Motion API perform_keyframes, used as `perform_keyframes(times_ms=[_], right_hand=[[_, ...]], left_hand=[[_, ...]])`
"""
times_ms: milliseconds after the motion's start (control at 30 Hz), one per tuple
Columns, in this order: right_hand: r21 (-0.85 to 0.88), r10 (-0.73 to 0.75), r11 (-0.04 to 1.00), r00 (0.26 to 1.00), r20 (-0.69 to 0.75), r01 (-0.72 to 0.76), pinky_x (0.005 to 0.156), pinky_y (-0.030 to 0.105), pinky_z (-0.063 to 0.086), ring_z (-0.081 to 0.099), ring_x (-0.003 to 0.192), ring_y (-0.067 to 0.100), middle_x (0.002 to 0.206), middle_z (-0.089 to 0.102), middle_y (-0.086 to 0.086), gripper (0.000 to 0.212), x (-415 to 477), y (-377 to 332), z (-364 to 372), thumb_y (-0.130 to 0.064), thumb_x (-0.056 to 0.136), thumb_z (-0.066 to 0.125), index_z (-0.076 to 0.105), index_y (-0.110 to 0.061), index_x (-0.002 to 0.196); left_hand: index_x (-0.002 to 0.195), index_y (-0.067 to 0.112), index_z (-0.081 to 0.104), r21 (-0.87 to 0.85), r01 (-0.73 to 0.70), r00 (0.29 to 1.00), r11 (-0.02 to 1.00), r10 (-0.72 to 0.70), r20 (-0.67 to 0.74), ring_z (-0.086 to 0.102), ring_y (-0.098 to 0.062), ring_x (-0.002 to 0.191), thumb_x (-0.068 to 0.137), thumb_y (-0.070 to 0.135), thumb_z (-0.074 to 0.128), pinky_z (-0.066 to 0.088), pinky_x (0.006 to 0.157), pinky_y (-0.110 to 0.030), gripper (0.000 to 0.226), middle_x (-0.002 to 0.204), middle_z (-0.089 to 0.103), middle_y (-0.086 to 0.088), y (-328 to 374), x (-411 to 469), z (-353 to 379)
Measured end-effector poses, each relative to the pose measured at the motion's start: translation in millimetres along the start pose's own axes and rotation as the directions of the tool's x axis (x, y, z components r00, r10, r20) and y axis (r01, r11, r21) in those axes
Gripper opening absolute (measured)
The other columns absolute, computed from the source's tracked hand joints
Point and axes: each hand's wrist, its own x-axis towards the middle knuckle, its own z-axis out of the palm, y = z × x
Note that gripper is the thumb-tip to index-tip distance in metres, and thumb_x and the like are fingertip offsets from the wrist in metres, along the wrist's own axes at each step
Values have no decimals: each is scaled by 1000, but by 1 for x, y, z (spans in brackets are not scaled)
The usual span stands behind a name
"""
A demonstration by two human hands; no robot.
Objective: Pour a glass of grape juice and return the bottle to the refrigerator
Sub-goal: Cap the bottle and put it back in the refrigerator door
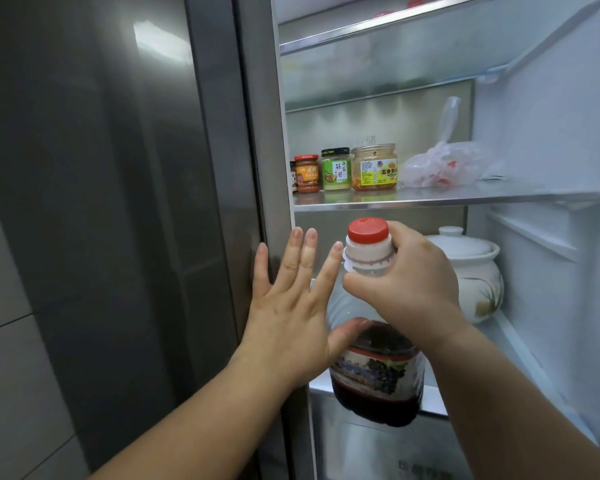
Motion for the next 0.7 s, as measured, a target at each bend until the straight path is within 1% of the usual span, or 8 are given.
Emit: perform_keyframes(times_ms=[67, 167, 300, 367, 567, 700], right_hand=[[-1, -15, 1000, 1000, 19, 15, 62, 26, 41, 57, 77, 7, 82, 62, -12, 33, -4, -6, -1, -44, 63, 73, 58, -33, 91], [7, -33, 999, 998, 47, 33, 64, 29, 46, 58, 76, 7, 82, 62, -13, 32, -12, -14, -3, -44, 63, 74, 58, -32, 89], [87, -29, 996, 997, 65, 23, 63, 31, 47, 59, 73, 6, 76, 65, -13, 29, -24, -26, -10, -41, 61, 75, 60, -31, 83], [124, -34, 992, 996, 76, 25, 64, 32, 48, 60, 73, 6, 76, 66, -13, 29, -28, -35, -9, -42, 59, 75, 61, -32, 83], [203, -61, 978, 993, 103, 39, 76, 37, 54, 62, 83, 7, 88, 68, -16, 41, -39, -64, 1, -39, 60, 82, 64, -34, 96], [236, -131, 965, 990, 57, 114, 76, 35, 52, 62, 85, 12, 92, 68, -13, 45, -48, -84, 13, -43, 58, 82, 65, -33, 99]], left_hand=[[152, 18, 27, 29, 4, 1000, 1000, -5, 9, 6, -30, 149, 91, 73, 17, -3, 116, -58, 83, 159, 20, -15, -2, -7, -5], [152, 15, 28, 66, 3, 1000, 998, -4, 16, 6, -29, 149, 89, 74, 19, -3, 116, -58, 86, 159, 20, -16, -7, -21, -17], [151, 14, 30, 104, 23, 1000, 994, -24, 2, 10, -30, 148, 90, 75, 16, 1, 116, -57, 87, 158, 22, -16, -14, -42, -36], [151, 15, 30, 132, 38, 999, 991, -38, 1, 10, -31, 148, 89, 75, 18, 1, 117, -57, 86, 158, 22, -16, -19, -53, -46], [151, 18, 30, 237, 119, 993, 964, -110, -54, 16, -31, 147, 90, 73, 20, 8, 116, -56, 83, 157, 25, -16, -43, -98, -80], [151, 20, 30, 359, 206, 977, 910, -173, -122, 17, -29, 147, 91, 70, 26, 11, 115, -57, 78, 159, 24, -10, -66, -130, -100]])
